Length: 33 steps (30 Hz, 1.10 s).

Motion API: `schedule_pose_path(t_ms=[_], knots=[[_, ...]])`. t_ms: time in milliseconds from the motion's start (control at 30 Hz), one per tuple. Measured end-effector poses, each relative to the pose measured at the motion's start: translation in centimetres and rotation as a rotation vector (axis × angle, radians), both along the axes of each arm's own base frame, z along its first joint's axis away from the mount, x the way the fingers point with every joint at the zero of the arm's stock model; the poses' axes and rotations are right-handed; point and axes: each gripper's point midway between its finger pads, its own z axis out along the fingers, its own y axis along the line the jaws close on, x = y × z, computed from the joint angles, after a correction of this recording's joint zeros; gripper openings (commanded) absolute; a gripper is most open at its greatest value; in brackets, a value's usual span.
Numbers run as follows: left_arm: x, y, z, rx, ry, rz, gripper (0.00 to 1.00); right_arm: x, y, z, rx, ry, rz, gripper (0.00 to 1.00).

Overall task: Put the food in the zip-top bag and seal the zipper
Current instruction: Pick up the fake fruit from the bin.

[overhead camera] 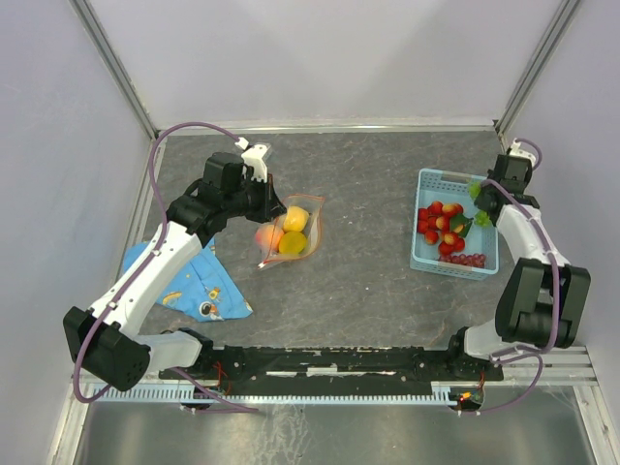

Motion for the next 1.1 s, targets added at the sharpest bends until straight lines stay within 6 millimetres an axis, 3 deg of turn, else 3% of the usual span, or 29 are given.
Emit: schedule_pose_path(t_ms=[267, 500, 867, 1100], knots=[[-0.1, -0.2, 0.0, -0.006, 0.002, -0.01, 0.03, -0.3, 1.3, 5.0, 0.0, -0.13, 0.046, 0.17], [-0.3, -0.3, 0.1, -0.012, 0.005, -0.019, 0.03, -0.4, 5.5, 7.7, 0.053, -0.203, 0.188, 0.16], [-0.3, -0.4, 0.1, -0.014, 0.007, -0.023, 0.03, -1.3, 18.2, 13.6, 0.148, -0.336, 0.631, 0.15], [-0.5, -0.6, 0.1, -0.022, 0.011, -0.035, 0.03, -3.7, 26.2, 17.6, 0.221, -0.442, 0.938, 0.15]])
